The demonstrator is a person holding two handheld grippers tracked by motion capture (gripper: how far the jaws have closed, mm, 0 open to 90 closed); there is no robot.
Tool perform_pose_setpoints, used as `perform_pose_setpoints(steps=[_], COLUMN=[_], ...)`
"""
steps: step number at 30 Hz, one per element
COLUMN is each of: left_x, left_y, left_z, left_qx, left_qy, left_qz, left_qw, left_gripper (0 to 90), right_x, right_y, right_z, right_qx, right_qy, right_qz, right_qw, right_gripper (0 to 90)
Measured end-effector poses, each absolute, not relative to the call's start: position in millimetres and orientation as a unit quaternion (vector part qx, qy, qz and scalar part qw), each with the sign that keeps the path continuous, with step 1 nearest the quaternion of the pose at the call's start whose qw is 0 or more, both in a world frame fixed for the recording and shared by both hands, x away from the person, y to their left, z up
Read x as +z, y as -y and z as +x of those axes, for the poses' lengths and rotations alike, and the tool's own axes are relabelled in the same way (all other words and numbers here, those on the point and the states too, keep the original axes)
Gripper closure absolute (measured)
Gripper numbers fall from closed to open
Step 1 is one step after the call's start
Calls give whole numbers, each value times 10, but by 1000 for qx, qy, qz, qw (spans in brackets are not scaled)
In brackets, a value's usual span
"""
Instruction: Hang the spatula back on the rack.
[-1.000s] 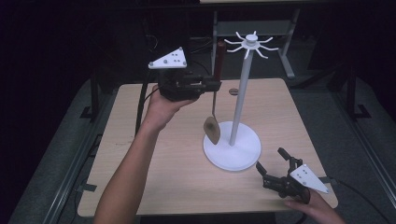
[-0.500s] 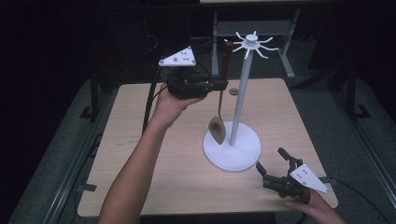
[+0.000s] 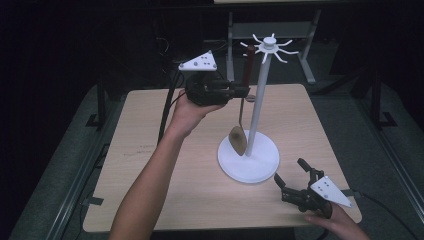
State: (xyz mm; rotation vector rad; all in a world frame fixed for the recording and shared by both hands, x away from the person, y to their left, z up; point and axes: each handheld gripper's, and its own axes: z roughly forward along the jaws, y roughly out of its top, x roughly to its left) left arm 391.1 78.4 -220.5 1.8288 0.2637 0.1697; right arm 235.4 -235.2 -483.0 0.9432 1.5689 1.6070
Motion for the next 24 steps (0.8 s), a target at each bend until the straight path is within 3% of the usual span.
perform_pose_setpoints(steps=[9, 24], left_x=[-2199, -2335], left_y=[-840, -1131], left_z=[3900, 3845], left_qx=[70, 83], left_qy=[-117, -153], left_qz=[789, 806], left_qw=[600, 566], left_gripper=[707, 484], right_x=[-4829, -4830], right_y=[2353, 2352], right_z=[2355, 2356], right_qx=[618, 619], right_qy=[-605, -604], right_qz=[364, 365], right_qw=[345, 346], right_gripper=[55, 55])
